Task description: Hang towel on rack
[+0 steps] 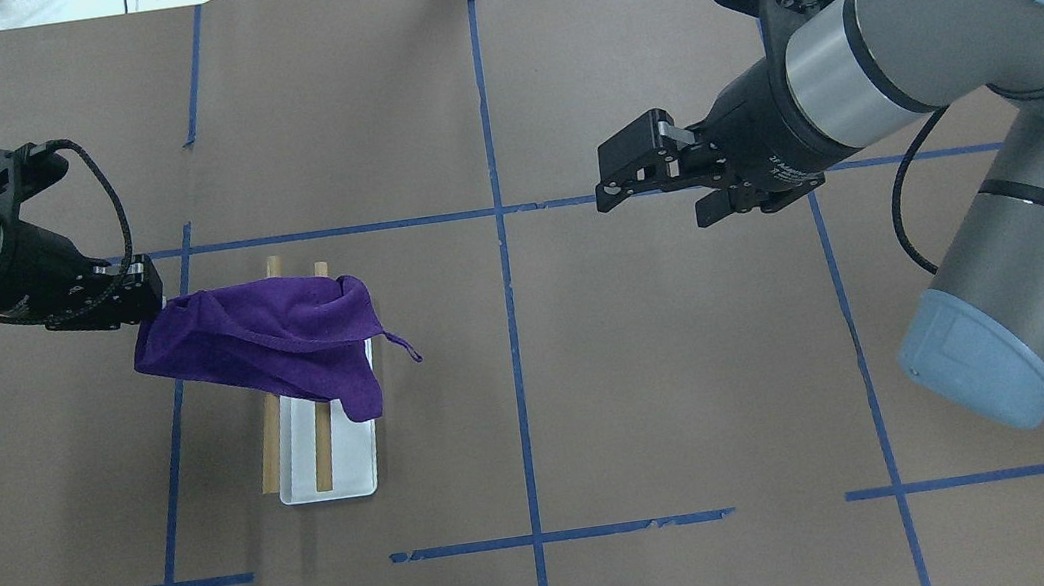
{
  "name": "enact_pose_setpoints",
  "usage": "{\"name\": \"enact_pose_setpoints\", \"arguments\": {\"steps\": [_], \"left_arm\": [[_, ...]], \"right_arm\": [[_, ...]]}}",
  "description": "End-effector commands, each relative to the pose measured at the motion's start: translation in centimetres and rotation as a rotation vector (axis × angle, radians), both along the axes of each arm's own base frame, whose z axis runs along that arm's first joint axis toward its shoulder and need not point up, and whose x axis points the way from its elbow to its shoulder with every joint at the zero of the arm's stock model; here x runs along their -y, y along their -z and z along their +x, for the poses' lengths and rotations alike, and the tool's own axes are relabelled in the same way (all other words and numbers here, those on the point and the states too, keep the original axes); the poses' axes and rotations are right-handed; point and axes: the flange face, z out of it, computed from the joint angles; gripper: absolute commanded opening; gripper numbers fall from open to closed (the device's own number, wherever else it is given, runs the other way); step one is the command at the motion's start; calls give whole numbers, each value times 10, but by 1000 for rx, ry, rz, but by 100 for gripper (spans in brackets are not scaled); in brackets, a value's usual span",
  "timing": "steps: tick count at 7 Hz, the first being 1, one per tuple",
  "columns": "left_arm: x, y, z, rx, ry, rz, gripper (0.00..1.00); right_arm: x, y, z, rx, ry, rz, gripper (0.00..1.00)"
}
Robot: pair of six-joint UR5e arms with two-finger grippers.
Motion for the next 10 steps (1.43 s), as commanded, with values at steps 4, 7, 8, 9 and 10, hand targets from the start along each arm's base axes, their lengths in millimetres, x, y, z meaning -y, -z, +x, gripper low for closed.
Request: {"name": "enact_pose_setpoints", "arguments": {"steps": [4,7,8,9,10], "left_arm": [[11,-12,4,30,36,-9,100],[11,-34,-30,31,80,10,100],[9,-70,-69,75,72,117,100],[2,-116,-127,144,66,239,100],[-9,-155,-192,216,72,352,100]], "right_arm": [[-1,-25,13,-31,-19,-29,100],[17,-96,76,-114,-116,-134,100],[21,-148,107,-191,-90,-100,100],[23,-206,153,-294,-53,-8,100],[28,-260,199,-380,-28,50,100]]}}
